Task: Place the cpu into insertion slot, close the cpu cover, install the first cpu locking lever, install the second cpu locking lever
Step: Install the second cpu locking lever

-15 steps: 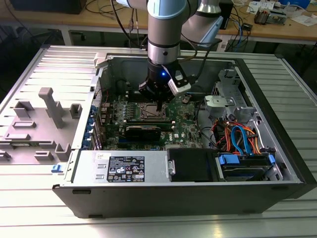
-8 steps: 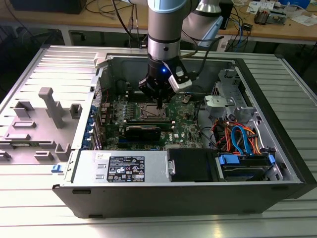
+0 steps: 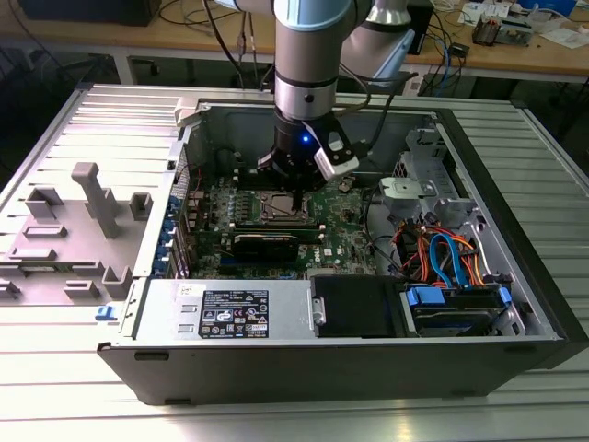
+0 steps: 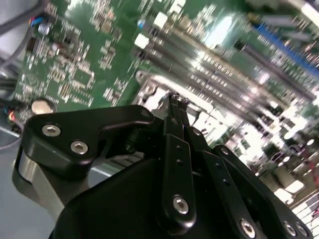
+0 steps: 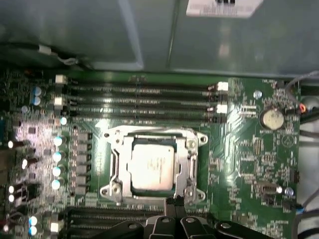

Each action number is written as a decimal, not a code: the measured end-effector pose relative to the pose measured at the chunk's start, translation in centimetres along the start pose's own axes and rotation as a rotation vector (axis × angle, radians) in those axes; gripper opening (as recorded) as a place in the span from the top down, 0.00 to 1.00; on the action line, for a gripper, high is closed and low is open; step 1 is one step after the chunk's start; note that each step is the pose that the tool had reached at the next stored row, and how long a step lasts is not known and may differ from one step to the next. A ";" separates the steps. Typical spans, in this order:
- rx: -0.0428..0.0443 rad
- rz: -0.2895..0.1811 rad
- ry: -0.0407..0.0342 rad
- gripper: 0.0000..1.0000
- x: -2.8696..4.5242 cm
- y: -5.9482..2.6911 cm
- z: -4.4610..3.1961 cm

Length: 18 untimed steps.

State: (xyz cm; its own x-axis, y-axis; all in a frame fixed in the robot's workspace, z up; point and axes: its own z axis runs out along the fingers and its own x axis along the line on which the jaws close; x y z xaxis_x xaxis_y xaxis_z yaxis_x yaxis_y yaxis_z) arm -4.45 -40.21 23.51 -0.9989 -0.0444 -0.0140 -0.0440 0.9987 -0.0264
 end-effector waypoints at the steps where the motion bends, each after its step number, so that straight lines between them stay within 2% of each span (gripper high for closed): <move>1: -0.0001 0.000 -0.0001 0.89 0.03 -0.50 0.02; 3: 0.0000 0.000 0.0000 0.89 0.10 -0.99 0.02; 7: -0.0001 0.000 0.0011 0.89 0.70 -1.17 0.02; 18: -0.0012 0.000 0.0014 0.89 0.74 -1.18 0.02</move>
State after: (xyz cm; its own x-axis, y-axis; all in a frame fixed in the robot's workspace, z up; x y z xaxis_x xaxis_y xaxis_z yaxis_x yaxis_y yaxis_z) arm -5.14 -41.42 23.51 -0.9989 -0.0444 -0.0126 -0.0441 0.9987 -0.0251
